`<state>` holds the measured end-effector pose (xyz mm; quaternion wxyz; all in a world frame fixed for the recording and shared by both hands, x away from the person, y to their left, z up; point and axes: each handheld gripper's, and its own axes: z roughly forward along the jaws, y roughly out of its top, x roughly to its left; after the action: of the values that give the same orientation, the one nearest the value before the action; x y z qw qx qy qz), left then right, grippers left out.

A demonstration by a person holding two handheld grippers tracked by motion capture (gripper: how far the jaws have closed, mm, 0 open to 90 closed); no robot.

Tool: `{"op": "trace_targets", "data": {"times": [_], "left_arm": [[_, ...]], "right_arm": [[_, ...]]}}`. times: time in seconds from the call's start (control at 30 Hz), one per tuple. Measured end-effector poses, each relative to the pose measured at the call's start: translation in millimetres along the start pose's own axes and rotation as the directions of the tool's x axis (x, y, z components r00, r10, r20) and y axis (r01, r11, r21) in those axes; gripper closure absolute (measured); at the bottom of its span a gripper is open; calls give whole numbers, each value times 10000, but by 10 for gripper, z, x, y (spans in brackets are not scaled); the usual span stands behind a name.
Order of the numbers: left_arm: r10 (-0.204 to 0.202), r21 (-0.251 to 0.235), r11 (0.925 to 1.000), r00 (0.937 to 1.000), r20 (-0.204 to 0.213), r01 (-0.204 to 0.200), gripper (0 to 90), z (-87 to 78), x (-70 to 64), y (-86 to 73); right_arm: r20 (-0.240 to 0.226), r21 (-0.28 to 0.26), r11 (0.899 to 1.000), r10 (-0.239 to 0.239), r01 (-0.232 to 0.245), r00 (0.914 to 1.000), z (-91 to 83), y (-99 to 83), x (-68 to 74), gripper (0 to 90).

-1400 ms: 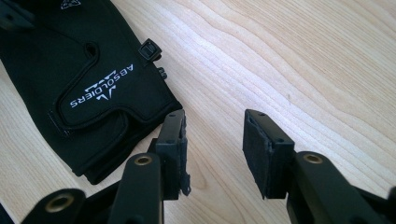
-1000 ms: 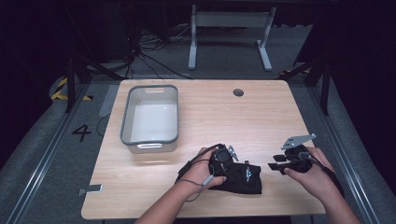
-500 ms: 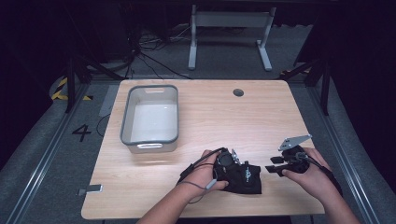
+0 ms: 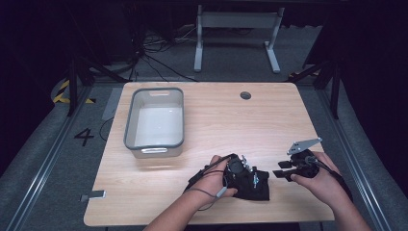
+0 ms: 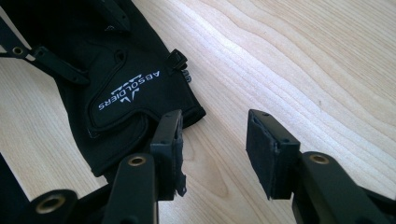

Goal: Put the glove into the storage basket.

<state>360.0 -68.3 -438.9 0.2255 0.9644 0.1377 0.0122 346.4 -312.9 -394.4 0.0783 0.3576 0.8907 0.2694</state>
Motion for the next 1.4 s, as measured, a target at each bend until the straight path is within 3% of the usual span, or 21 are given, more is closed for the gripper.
{"op": "trace_targets", "data": {"times": [0.13,0.4,0.5,0.73,0.87,0.93,1.03,1.4], "left_arm": [[-4,64,10000,10000,-30,4,416,-3,10,12],[-535,134,9985,9985,-85,536,614,-33,89,31],[-539,82,9985,9985,-89,540,648,-39,103,24],[-1294,-138,9914,9909,378,1300,686,-89,165,-9],[-1451,-180,9891,9877,589,1464,688,-197,164,-42],[-1700,-283,9845,9820,829,1728,688,-289,162,-75],[-1794,-317,9825,9787,996,1834,688,-395,172,-94],[-2148,-798,9719,9730,843,2214,687,-769,152,-235]], "right_arm": [[-21,8,10000,-17,18,10000,7,-5,-2,578],[-110,71,10000,-3,3,9999,5,-27,-23,593],[-150,63,10000,-22,23,9999,9,-24,-16,593],[-168,10,10000,12,-12,9999,-4,-30,-36,590],[-144,-15,10000,68,-68,9999,-16,-41,-53,587],[-150,-44,10000,76,-77,9999,-23,-49,-60,584],[-178,-76,9999,97,-98,9998,-29,-48,-59,582],[-77,-186,9997,172,-174,9998,-51,-37,-62,579]]}}
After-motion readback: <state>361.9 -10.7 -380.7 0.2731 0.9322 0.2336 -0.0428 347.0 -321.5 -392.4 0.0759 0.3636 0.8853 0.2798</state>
